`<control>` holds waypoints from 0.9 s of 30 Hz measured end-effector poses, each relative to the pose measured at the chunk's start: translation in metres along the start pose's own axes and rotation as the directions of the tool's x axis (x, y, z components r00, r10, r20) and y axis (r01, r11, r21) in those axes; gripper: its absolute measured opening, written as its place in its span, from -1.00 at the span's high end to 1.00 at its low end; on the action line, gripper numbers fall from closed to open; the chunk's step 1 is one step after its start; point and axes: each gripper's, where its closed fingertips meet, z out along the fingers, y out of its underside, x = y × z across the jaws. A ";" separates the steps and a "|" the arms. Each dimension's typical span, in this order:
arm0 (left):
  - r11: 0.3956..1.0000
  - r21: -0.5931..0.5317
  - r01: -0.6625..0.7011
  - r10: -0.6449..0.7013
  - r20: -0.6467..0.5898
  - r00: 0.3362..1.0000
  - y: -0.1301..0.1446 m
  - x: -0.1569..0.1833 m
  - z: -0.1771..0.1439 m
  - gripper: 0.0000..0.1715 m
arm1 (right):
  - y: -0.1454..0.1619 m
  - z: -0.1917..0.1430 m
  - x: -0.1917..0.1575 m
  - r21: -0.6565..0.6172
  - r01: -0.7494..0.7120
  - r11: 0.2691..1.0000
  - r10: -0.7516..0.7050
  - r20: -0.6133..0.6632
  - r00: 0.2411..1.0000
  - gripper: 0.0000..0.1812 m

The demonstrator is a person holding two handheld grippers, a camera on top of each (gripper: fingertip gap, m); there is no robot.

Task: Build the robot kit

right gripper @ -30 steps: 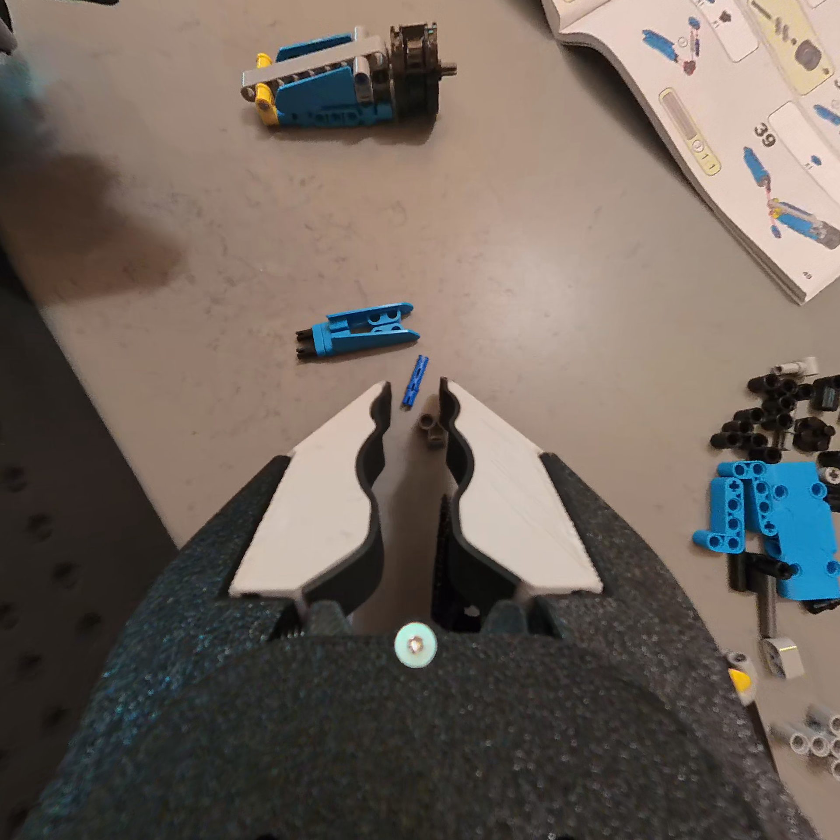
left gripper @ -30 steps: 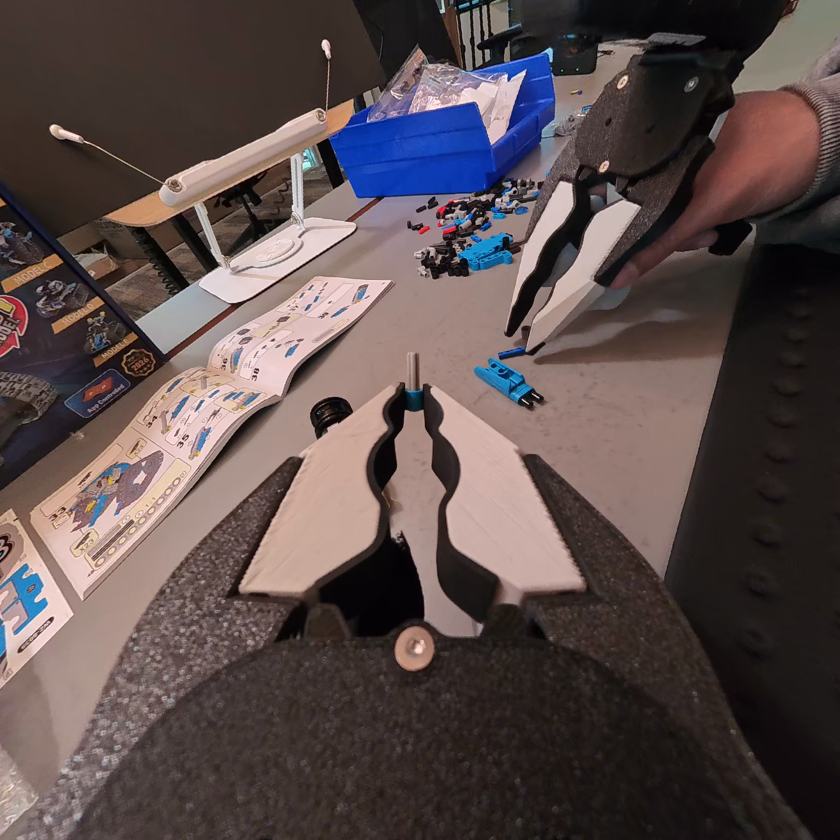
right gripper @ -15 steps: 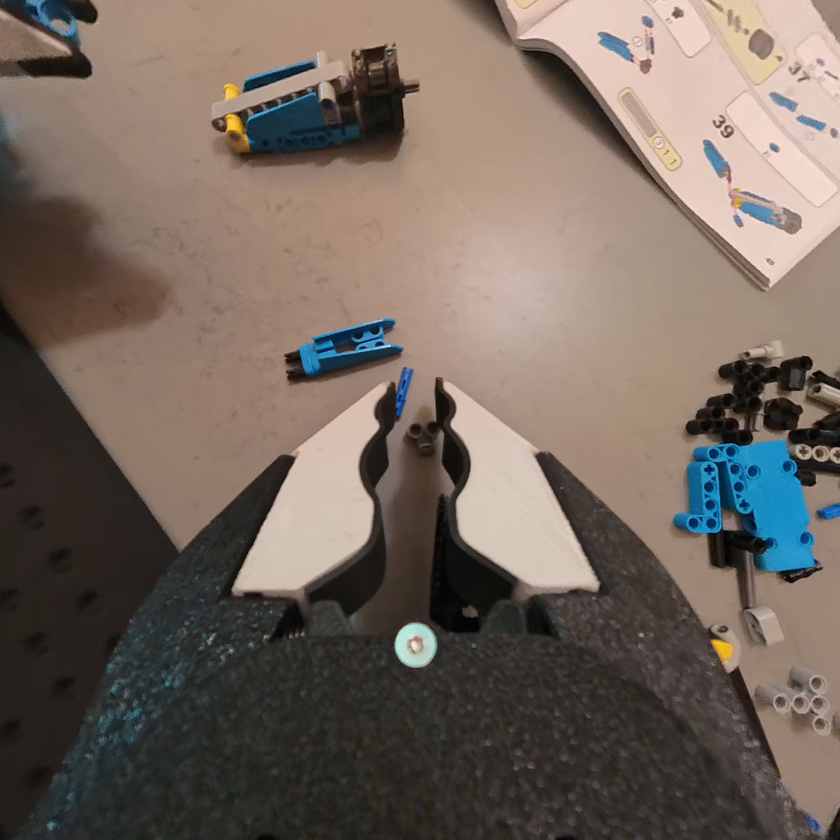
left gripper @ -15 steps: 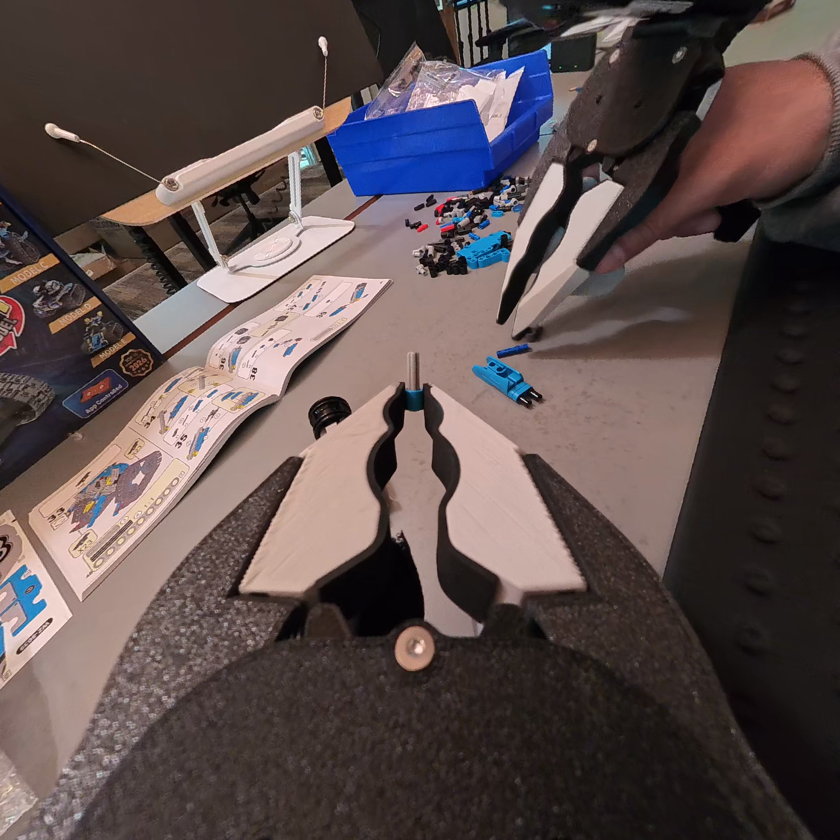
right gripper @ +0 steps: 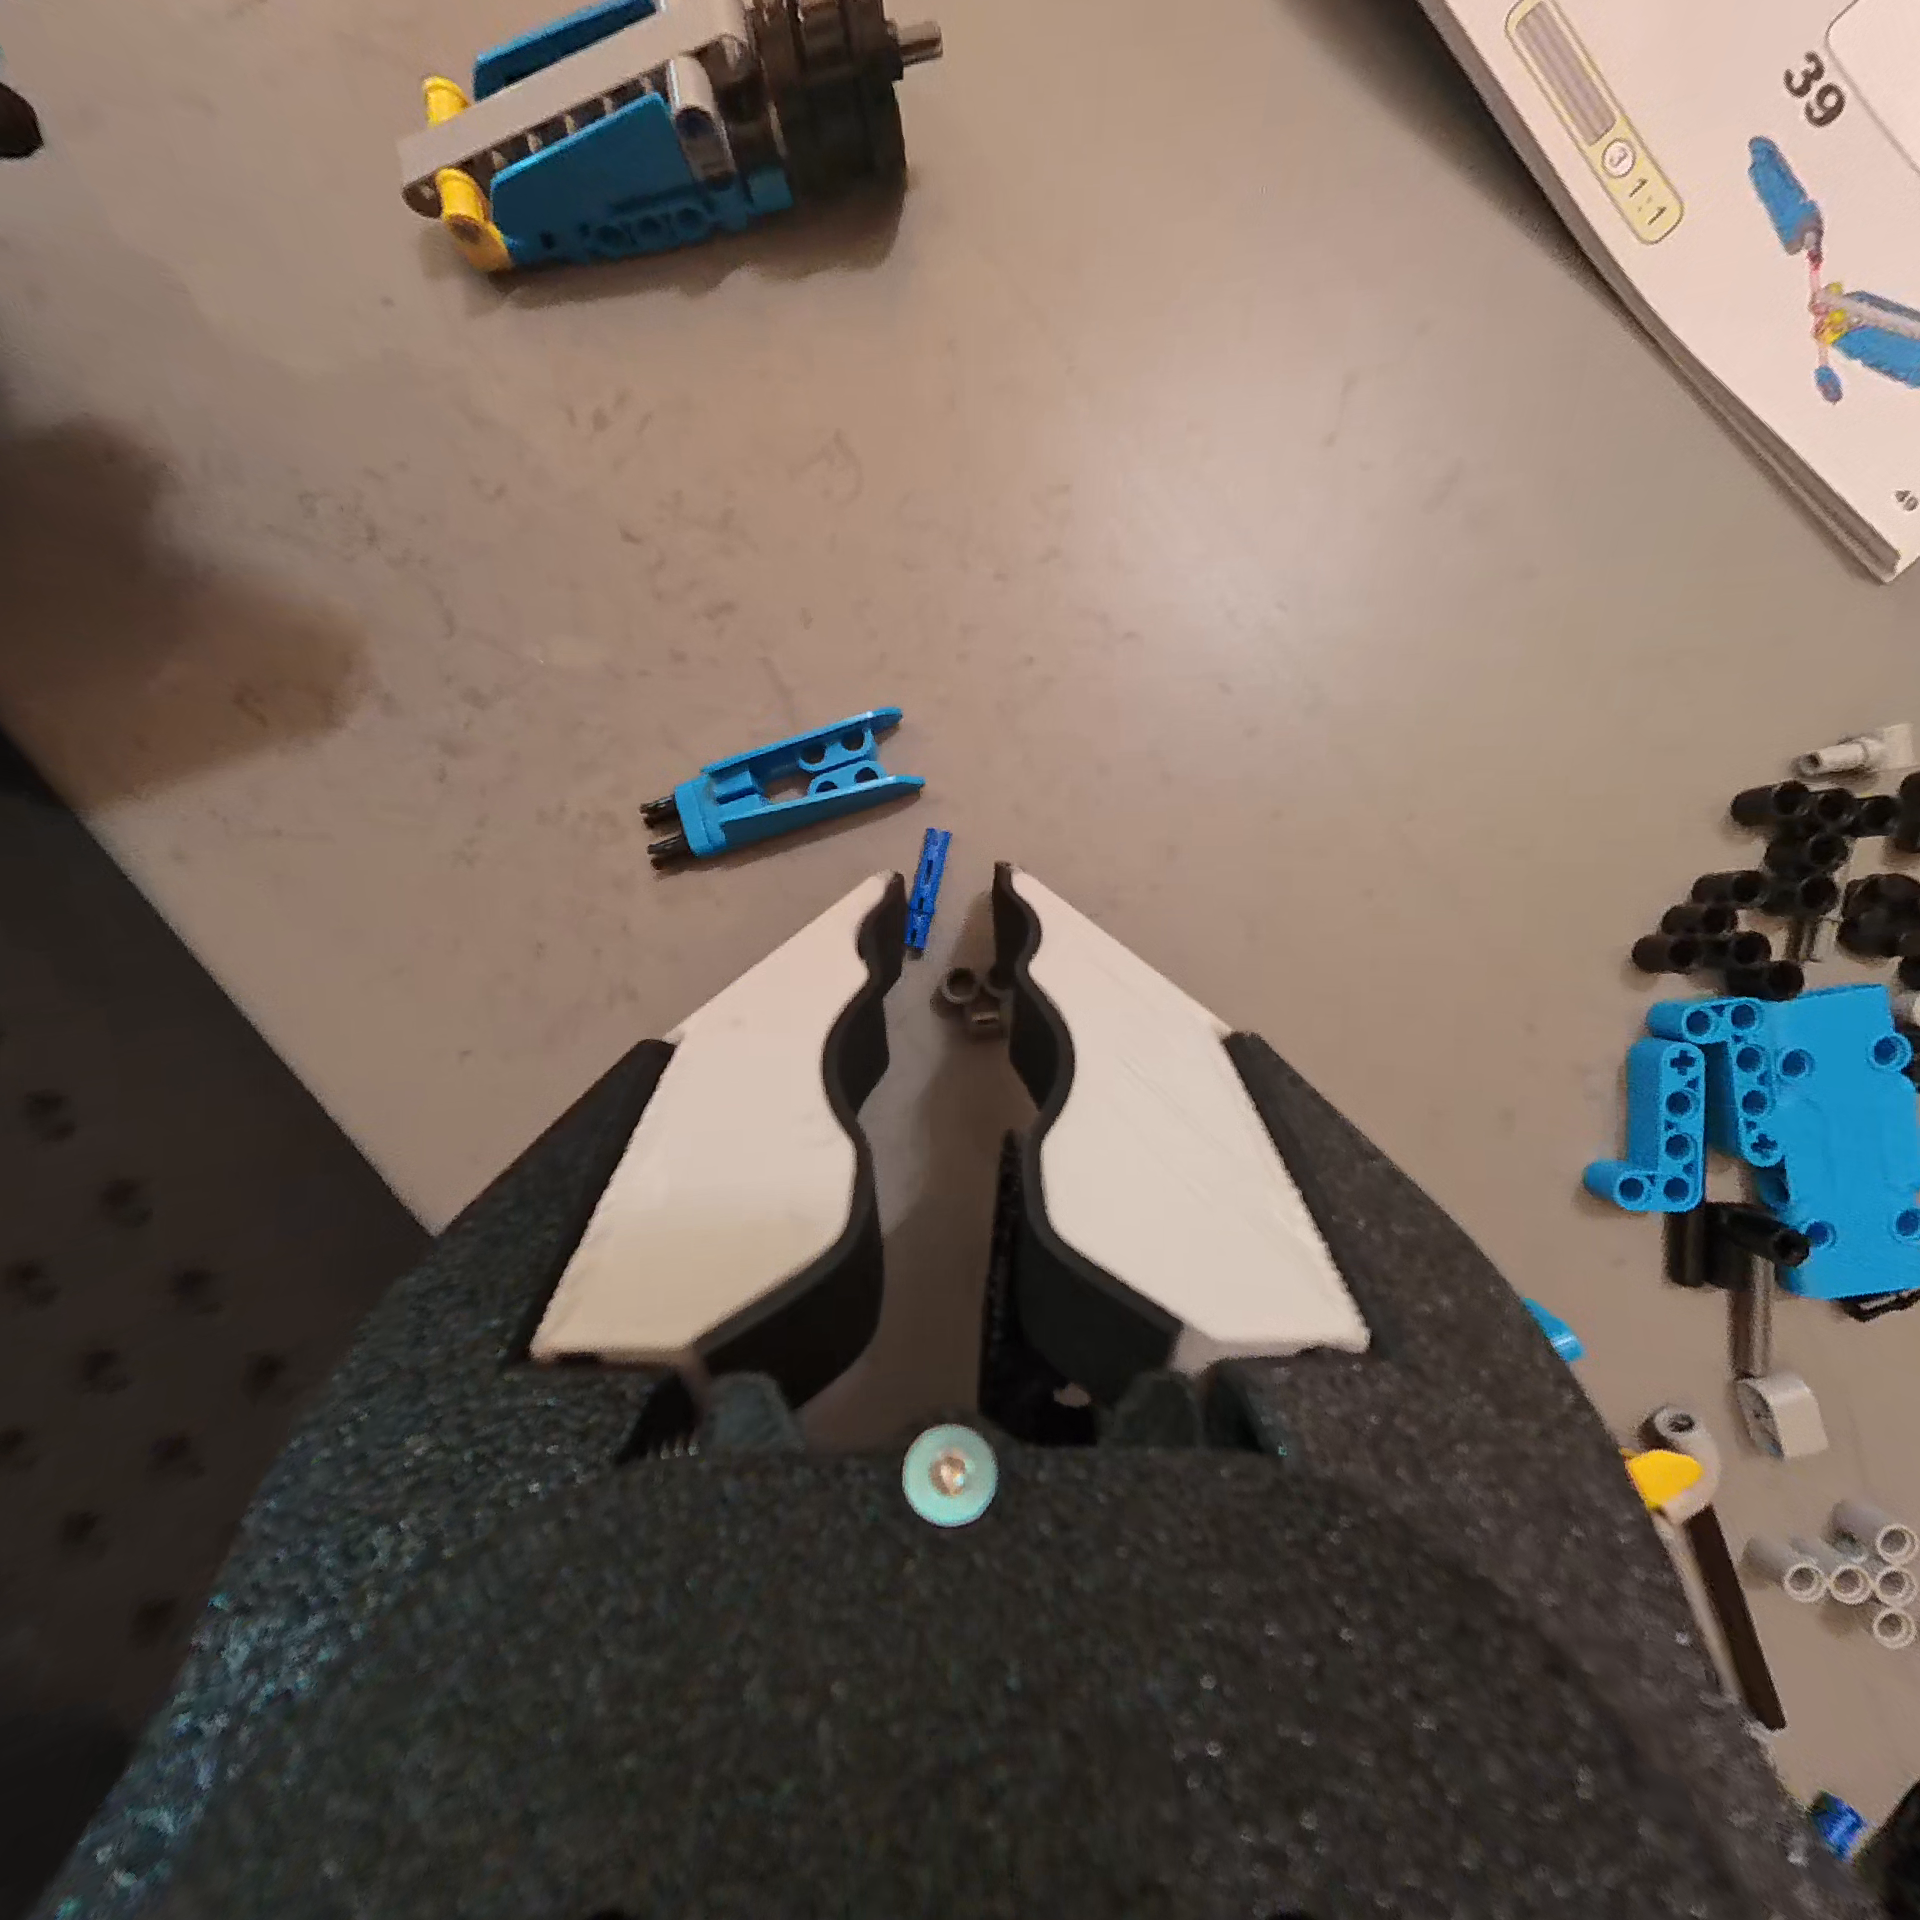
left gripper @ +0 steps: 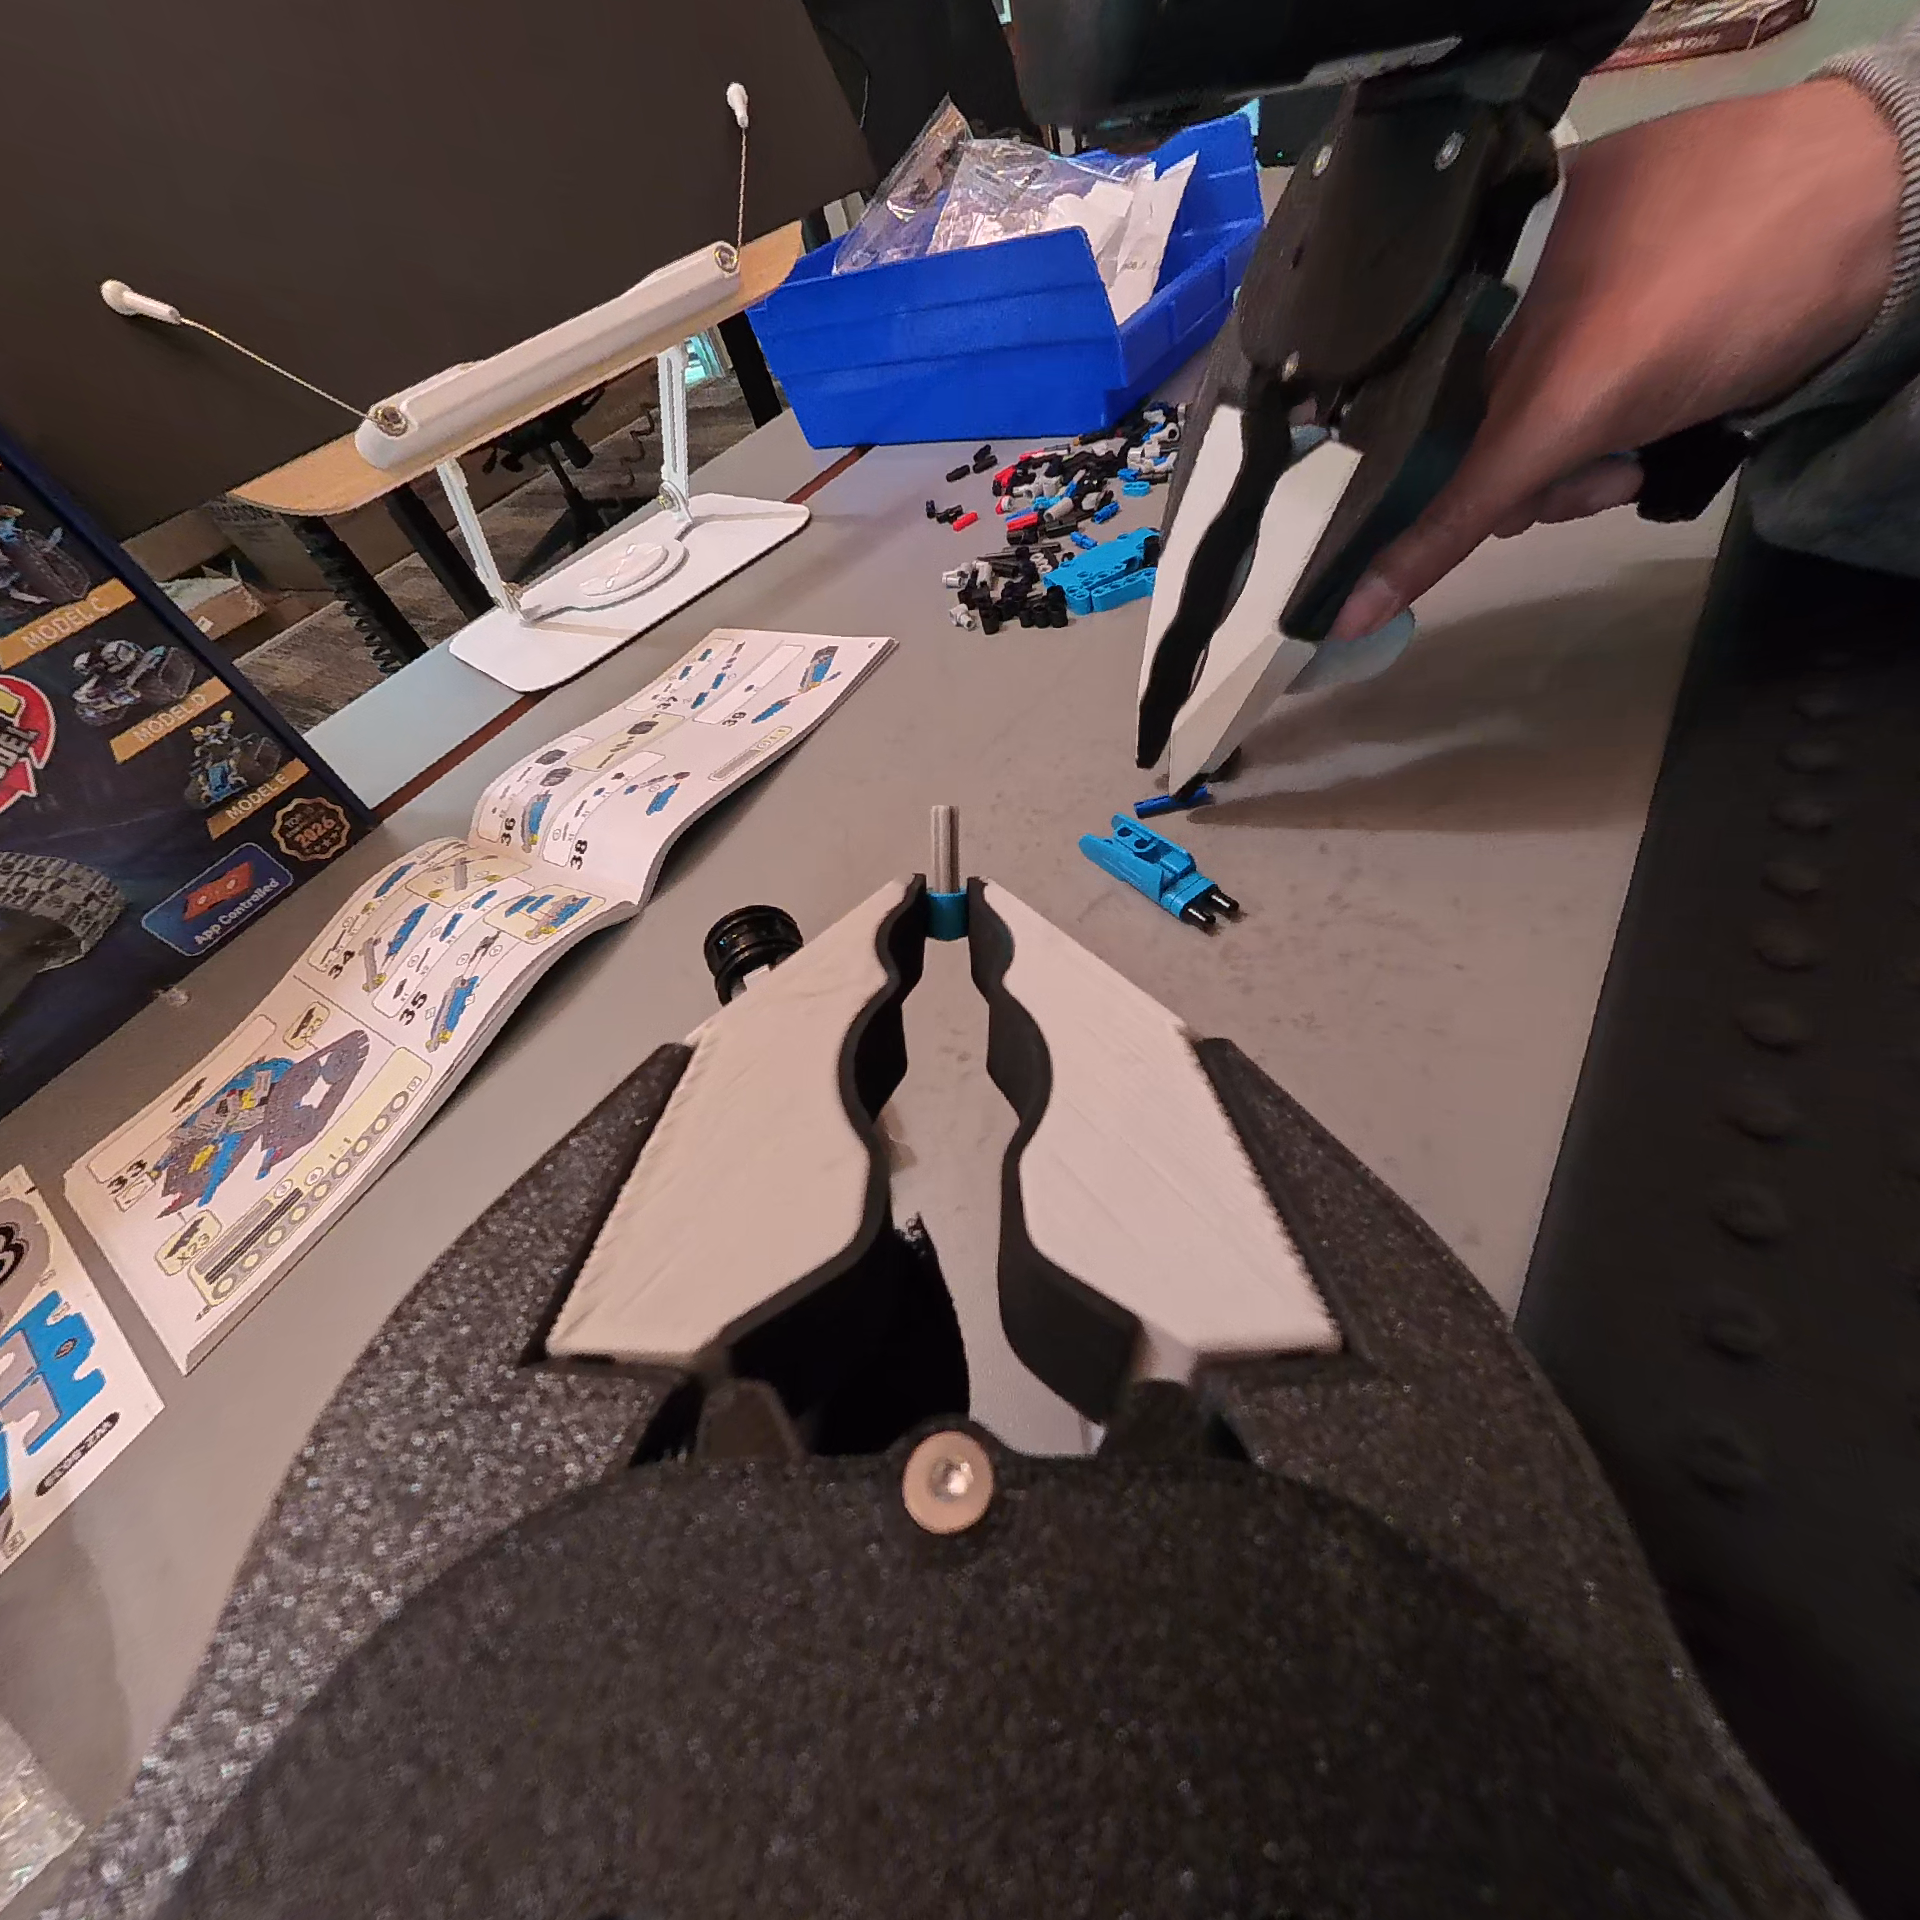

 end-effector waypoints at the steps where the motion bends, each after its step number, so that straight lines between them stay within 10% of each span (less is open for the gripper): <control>1: 1.000 0.001 0.001 -0.001 -0.001 1.000 0.000 0.000 0.000 0.92 | 0.000 0.000 0.000 0.002 -0.003 1.000 0.003 0.002 1.000 0.82; 27: 1.000 -0.009 0.016 -0.016 0.004 1.000 0.002 -0.002 0.000 0.92 | -0.019 -0.012 -0.001 0.172 -0.008 0.985 -0.002 0.057 0.998 0.96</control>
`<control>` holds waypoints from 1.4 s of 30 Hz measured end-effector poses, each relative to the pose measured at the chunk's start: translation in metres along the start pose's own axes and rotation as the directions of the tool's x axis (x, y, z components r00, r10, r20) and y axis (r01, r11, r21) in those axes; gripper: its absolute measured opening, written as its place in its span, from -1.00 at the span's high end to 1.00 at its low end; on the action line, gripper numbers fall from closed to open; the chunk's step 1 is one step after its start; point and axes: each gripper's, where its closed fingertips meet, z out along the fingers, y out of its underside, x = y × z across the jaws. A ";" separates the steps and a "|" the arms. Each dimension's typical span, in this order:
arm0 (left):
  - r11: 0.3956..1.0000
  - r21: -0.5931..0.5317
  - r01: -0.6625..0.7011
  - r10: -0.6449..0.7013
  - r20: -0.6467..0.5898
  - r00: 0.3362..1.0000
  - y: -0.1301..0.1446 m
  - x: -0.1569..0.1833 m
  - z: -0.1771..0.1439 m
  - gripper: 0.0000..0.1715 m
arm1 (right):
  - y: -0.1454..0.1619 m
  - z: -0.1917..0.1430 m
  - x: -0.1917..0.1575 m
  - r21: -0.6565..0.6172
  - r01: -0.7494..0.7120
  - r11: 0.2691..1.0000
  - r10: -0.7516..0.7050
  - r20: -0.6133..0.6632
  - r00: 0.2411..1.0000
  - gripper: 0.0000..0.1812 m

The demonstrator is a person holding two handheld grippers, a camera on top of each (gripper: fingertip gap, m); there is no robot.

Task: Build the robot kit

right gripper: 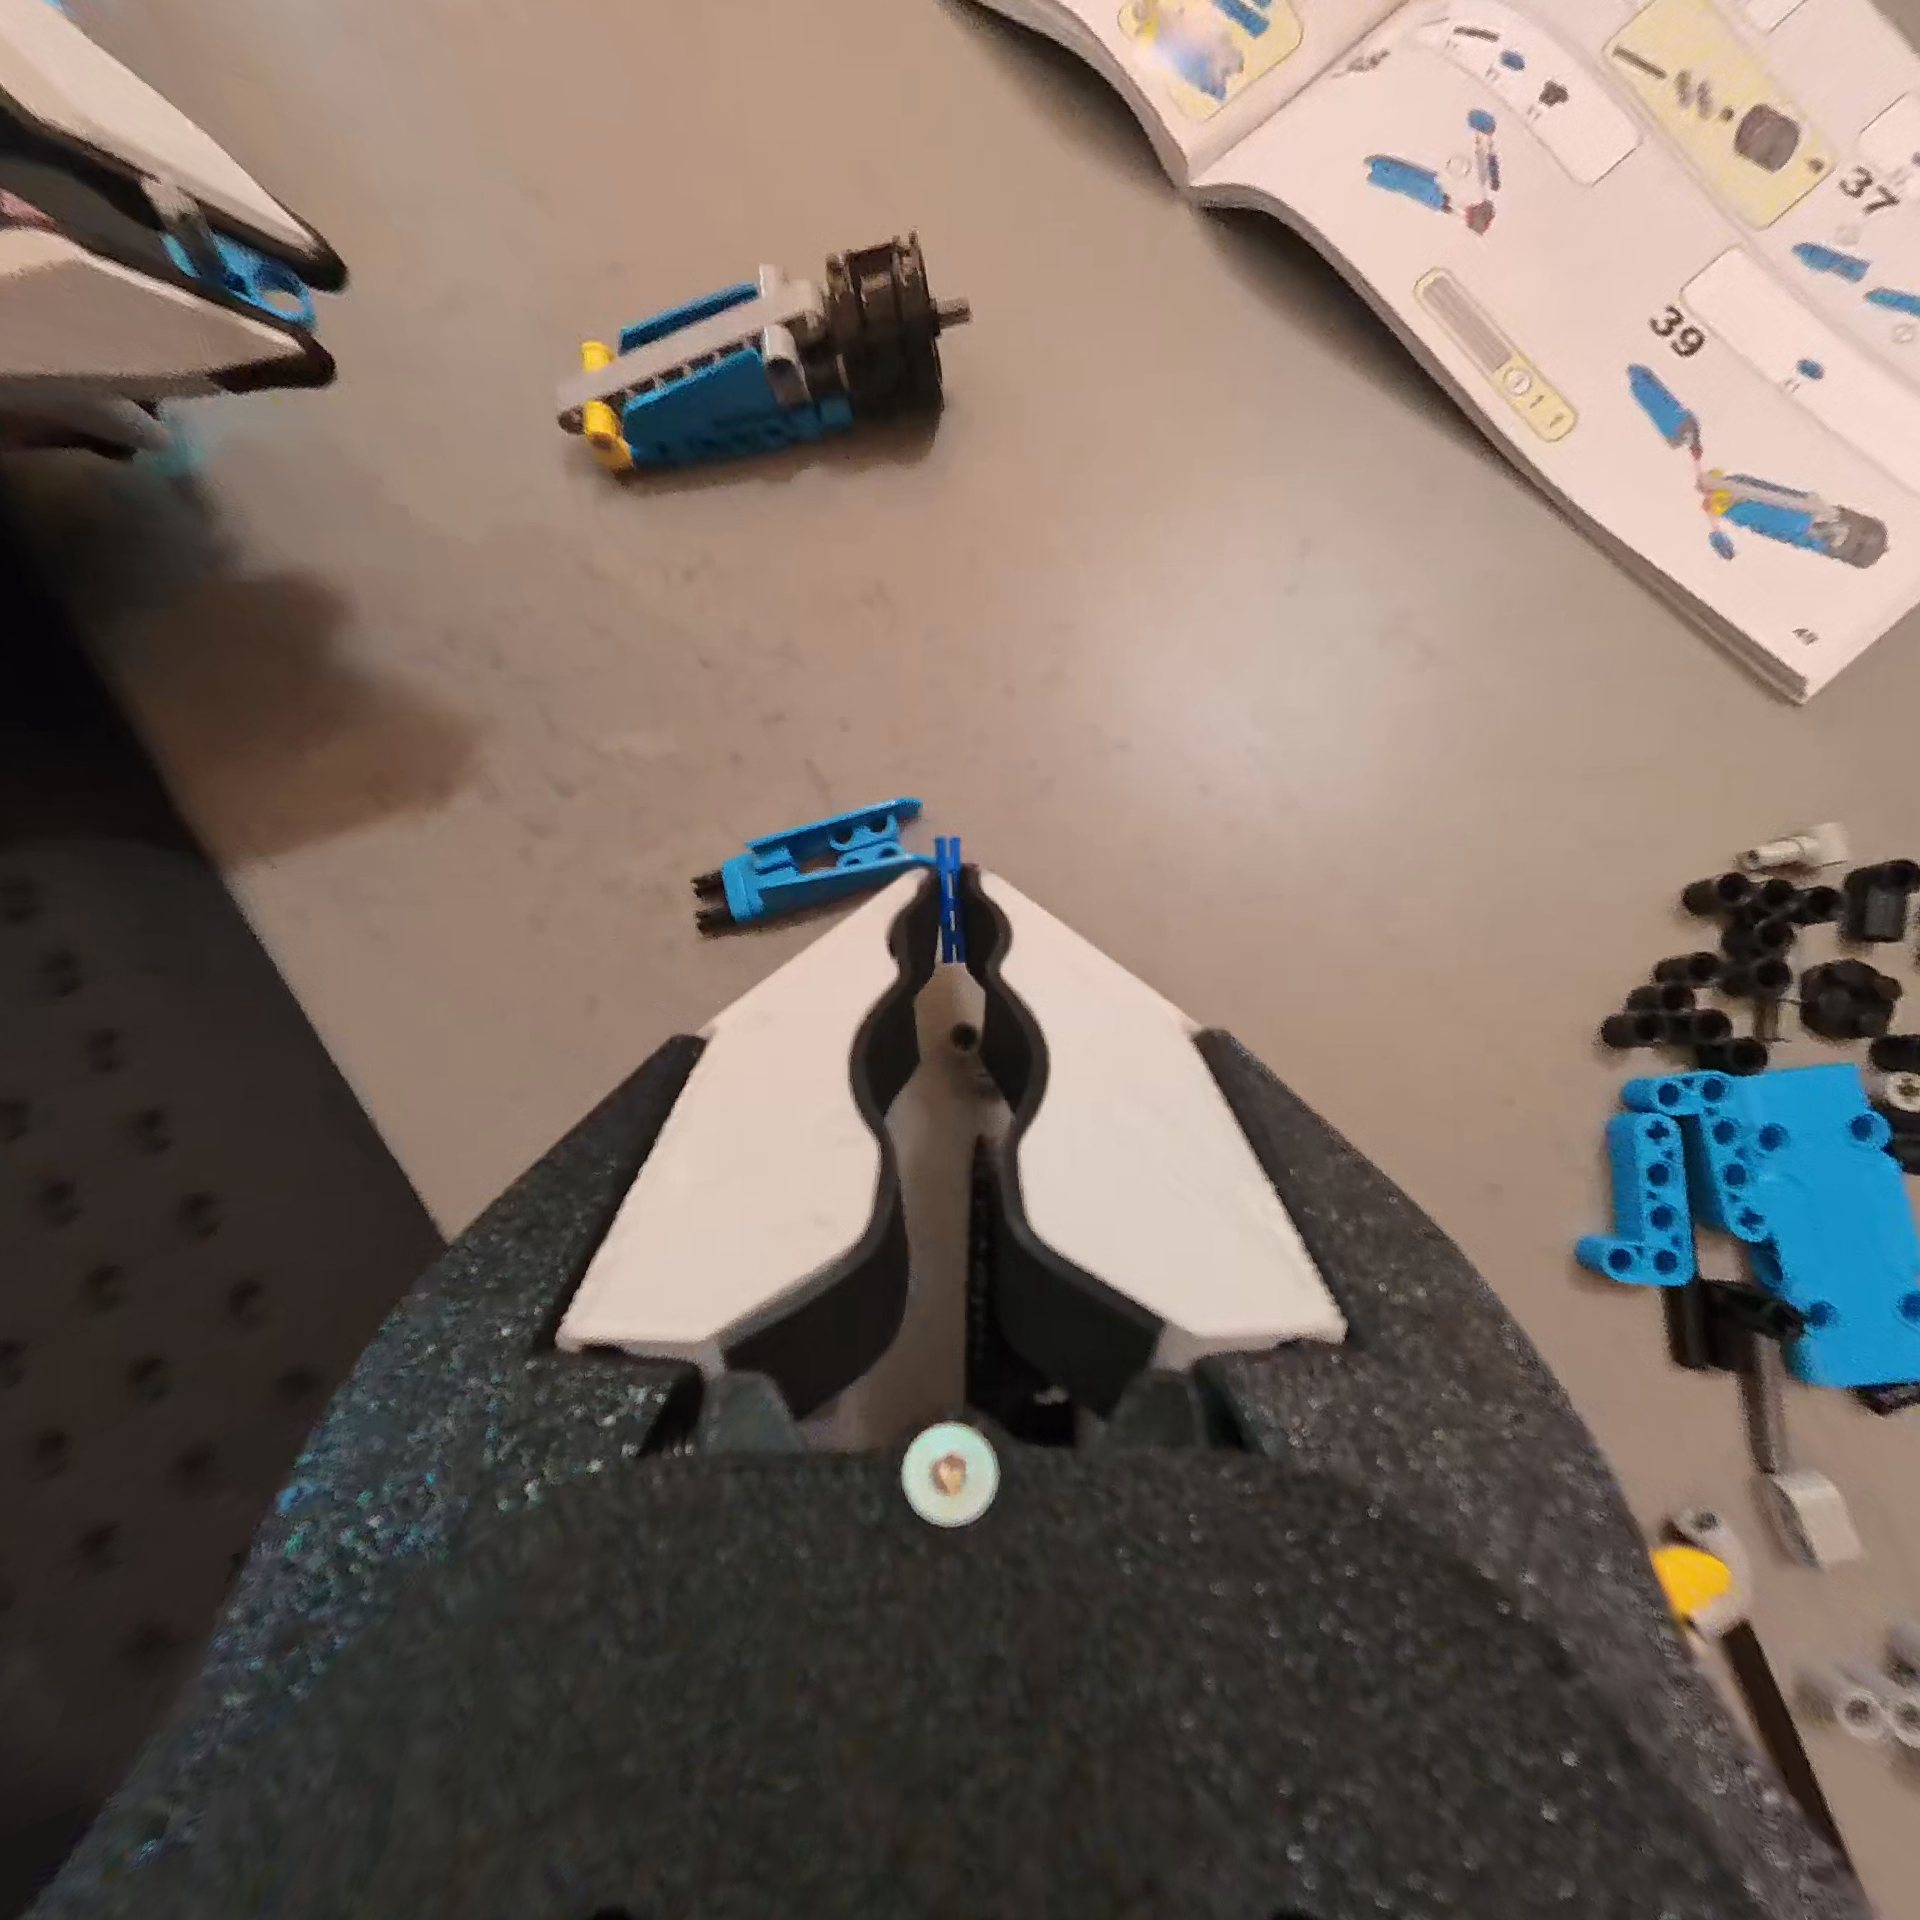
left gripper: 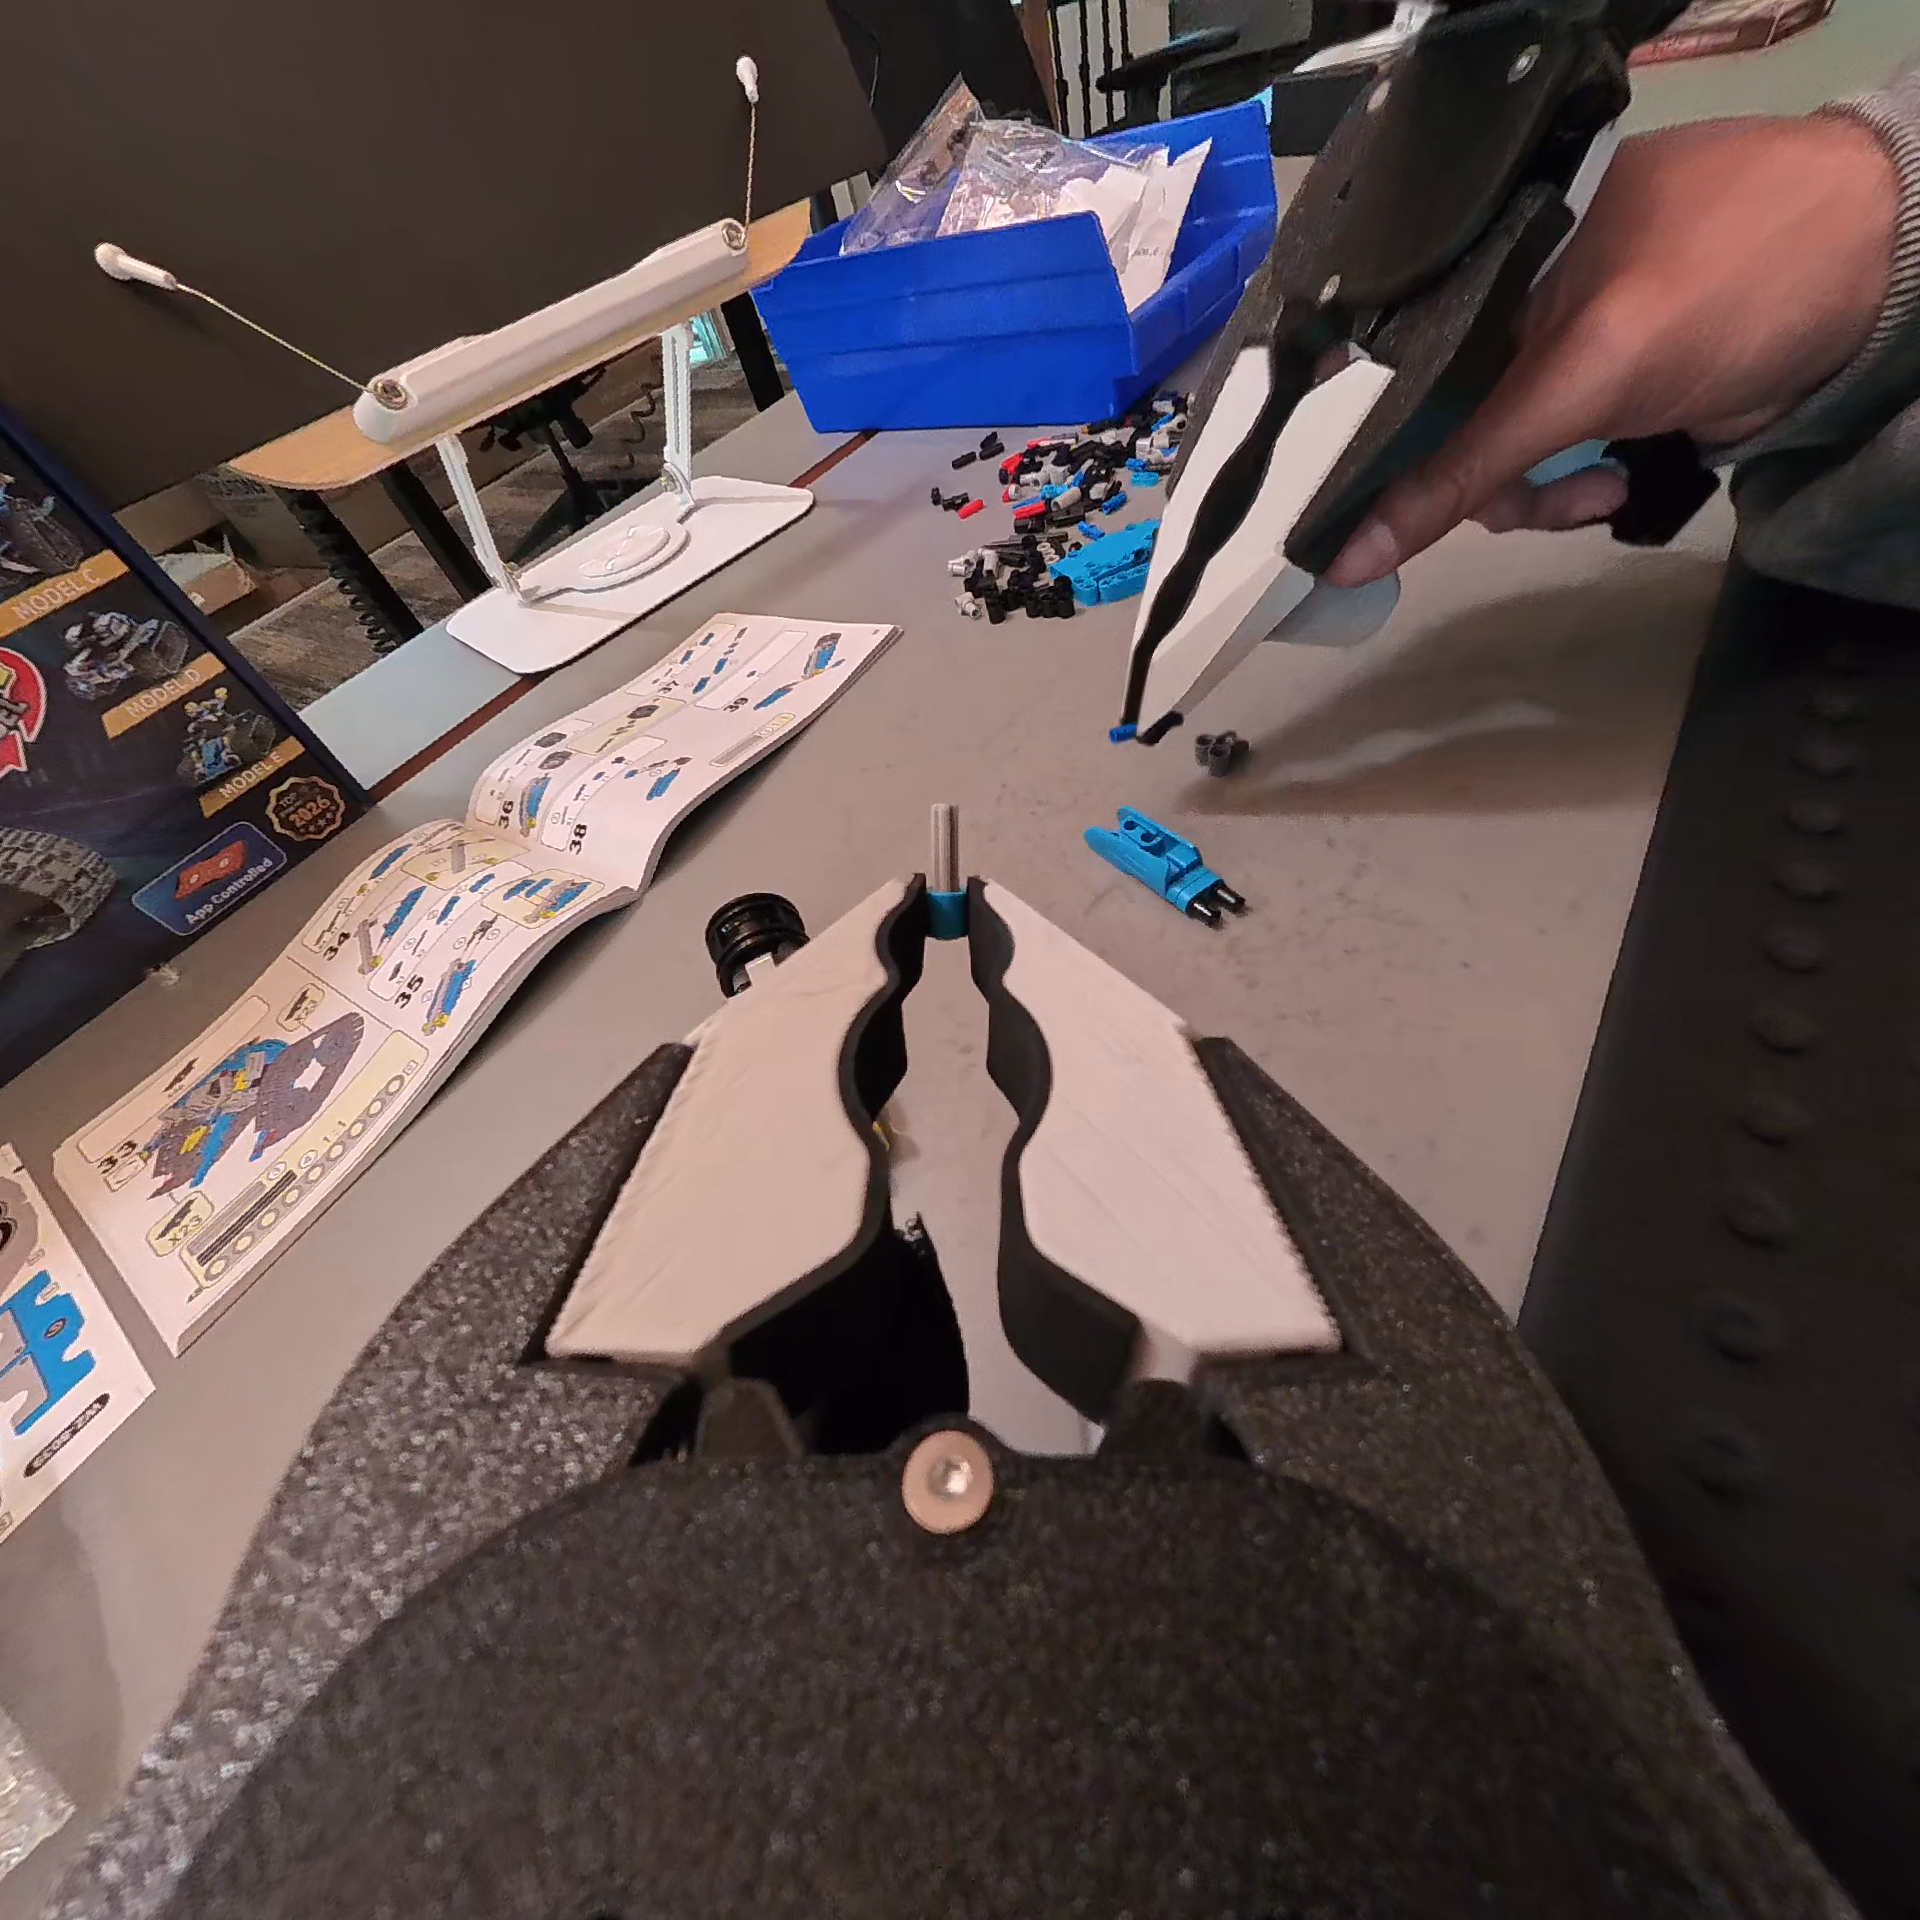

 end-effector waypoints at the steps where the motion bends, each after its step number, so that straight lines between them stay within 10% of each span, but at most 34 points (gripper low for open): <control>1: 1.000 0.004 -0.003 0.003 0.002 1.000 -0.001 0.000 0.000 0.92 | -0.001 -0.002 0.002 0.004 0.006 1.000 -0.006 -0.010 1.000 0.96; 7: 1.000 0.002 0.009 -0.009 -0.020 1.000 0.000 0.003 0.001 0.92 | -0.050 -0.029 -0.051 0.286 -0.156 0.946 0.049 0.349 0.936 0.96; 17: 0.954 0.197 0.225 -0.195 -0.164 0.967 -0.034 0.006 -0.017 0.92 | -0.091 -0.033 -0.117 0.147 -0.639 0.755 0.188 0.885 0.426 0.95; 28: 0.978 0.169 0.126 -0.108 -0.116 0.987 -0.030 0.010 -0.015 0.92 | -0.089 -0.026 -0.122 0.180 -0.611 0.771 0.177 0.861 0.477 0.96; 42: 0.966 -0.103 -0.238 0.233 -0.052 0.971 0.012 0.029 0.008 0.93 | -0.049 0.007 -0.113 0.279 -0.111 0.954 -0.040 0.485 0.873 0.96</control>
